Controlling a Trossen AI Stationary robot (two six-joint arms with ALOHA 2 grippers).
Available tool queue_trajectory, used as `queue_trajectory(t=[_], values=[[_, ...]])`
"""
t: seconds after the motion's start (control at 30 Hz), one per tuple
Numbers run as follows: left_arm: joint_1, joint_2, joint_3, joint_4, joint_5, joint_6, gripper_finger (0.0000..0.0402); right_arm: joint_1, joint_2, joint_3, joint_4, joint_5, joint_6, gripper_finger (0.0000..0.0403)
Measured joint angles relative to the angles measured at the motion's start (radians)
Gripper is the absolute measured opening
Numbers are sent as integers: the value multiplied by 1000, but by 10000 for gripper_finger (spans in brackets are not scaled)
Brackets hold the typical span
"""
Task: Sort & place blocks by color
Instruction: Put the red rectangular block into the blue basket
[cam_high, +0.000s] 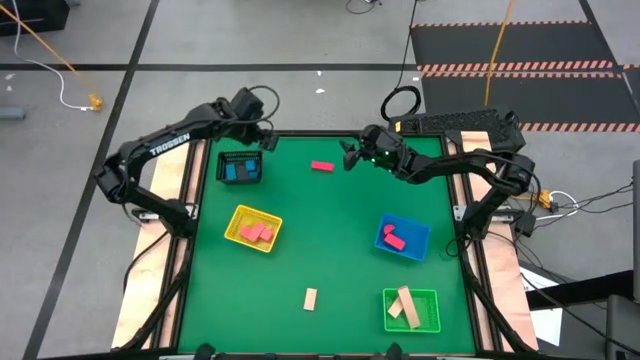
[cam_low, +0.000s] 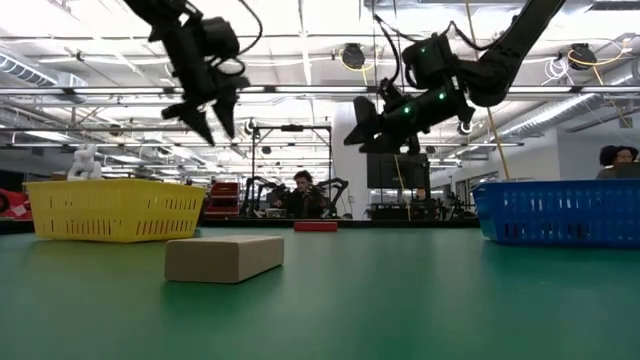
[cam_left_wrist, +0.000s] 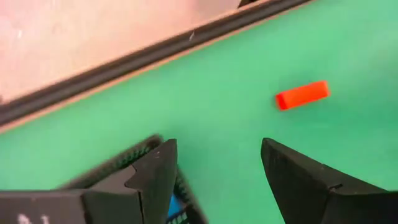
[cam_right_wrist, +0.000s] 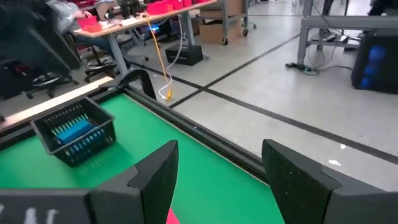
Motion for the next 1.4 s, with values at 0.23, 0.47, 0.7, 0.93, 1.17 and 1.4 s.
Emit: queue_trajectory(t=[0.23, 0.47, 0.7, 0.93, 1.17, 1.4], values=[[-40, 0, 101, 1, 0, 28, 234, -7, 133, 48, -83, -7, 81, 222], [-72, 0, 128, 0, 0, 28, 235, 15, 221, 173, -179, -37, -54, 222], [-96, 0, 128, -3, 0, 25, 234, 20, 266, 253, -293, -212, -301, 222], [-109, 0, 128, -3, 0, 24, 234, 18, 299, 262, -336, -243, -323, 222], [-109, 0, 128, -1, 0, 21, 234, 17, 324, 263, -320, -241, -337, 222], [-109, 0, 128, 1, 0, 22, 234, 17, 388, 262, -289, -238, -295, 222]])
